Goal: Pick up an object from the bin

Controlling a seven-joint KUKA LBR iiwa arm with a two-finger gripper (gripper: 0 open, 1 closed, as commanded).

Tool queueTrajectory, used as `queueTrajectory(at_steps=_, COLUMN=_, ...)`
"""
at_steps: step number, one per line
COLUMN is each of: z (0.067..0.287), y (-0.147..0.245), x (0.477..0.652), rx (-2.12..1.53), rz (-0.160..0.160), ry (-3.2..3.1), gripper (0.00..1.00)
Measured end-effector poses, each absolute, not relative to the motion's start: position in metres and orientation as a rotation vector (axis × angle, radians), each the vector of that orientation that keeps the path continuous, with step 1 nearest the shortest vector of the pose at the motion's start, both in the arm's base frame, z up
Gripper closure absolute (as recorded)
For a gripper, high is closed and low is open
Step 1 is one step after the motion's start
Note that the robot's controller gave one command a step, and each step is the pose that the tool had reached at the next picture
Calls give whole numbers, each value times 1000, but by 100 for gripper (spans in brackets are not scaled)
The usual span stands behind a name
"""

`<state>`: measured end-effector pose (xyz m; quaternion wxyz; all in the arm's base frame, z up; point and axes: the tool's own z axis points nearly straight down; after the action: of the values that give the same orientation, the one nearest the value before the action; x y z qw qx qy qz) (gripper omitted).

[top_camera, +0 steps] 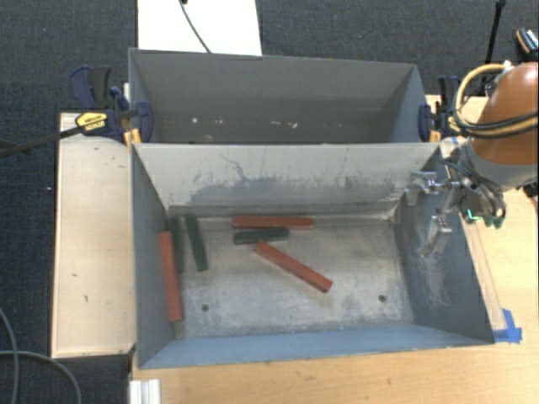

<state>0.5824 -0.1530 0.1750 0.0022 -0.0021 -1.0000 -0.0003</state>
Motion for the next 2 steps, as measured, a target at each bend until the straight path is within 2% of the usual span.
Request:
queueTrajectory(at_steps=1, z=221, y=-146, x=561, rx=160, rz=3, ry=-3144, gripper=0)
queueTrajectory(at_steps=2, z=93, y=-87, x=537, rx=134, rz=-7, ry=-3133, gripper=0)
